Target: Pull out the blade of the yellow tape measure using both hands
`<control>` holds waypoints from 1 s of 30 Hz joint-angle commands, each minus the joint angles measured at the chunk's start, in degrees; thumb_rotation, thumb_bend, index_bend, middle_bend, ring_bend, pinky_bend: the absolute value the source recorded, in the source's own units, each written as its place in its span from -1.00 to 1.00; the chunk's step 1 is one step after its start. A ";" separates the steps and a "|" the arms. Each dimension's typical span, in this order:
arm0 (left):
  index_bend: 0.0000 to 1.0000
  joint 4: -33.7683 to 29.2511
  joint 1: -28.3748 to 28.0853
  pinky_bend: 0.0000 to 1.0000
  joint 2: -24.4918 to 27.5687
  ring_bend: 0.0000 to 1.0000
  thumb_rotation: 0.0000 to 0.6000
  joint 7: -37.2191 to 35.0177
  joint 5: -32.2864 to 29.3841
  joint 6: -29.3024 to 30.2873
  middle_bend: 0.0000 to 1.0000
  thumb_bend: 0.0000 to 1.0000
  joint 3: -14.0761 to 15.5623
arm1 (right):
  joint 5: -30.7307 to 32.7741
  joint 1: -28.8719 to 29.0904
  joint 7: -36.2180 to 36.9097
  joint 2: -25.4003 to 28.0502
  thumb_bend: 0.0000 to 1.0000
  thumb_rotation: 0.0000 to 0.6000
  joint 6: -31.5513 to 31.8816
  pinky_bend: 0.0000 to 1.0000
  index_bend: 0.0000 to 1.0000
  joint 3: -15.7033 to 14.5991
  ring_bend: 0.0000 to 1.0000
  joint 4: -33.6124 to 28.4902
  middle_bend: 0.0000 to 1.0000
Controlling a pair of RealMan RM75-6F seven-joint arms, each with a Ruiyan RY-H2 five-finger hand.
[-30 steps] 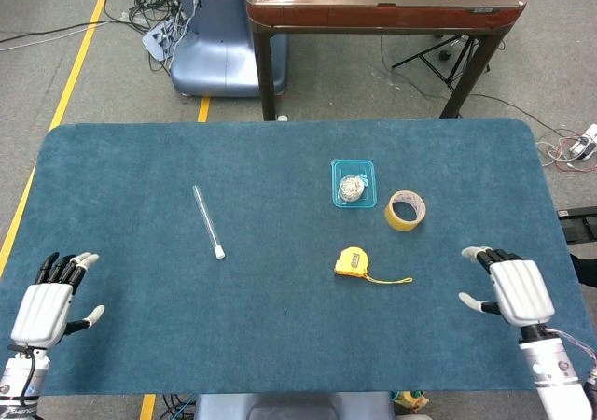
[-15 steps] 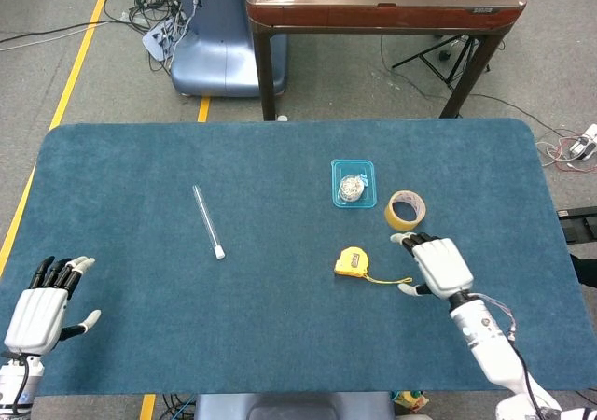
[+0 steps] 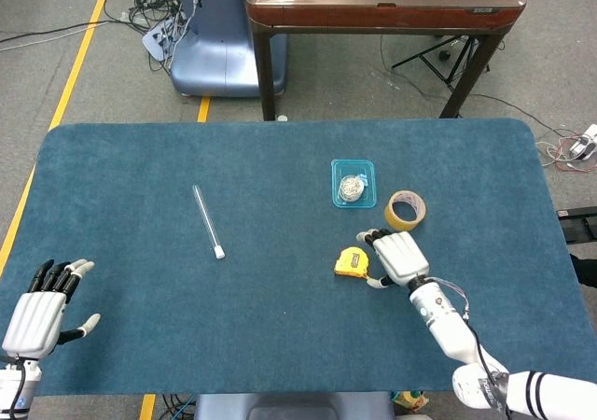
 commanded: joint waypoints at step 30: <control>-0.70 1.25 0.17 -0.93 -0.25 -0.77 1.00 -2.22 0.15 -0.66 -0.69 -0.61 0.32 | 9.88 8.57 -4.03 -9.68 -0.82 1.00 -1.59 -0.08 -0.50 -2.40 -0.41 12.66 -0.42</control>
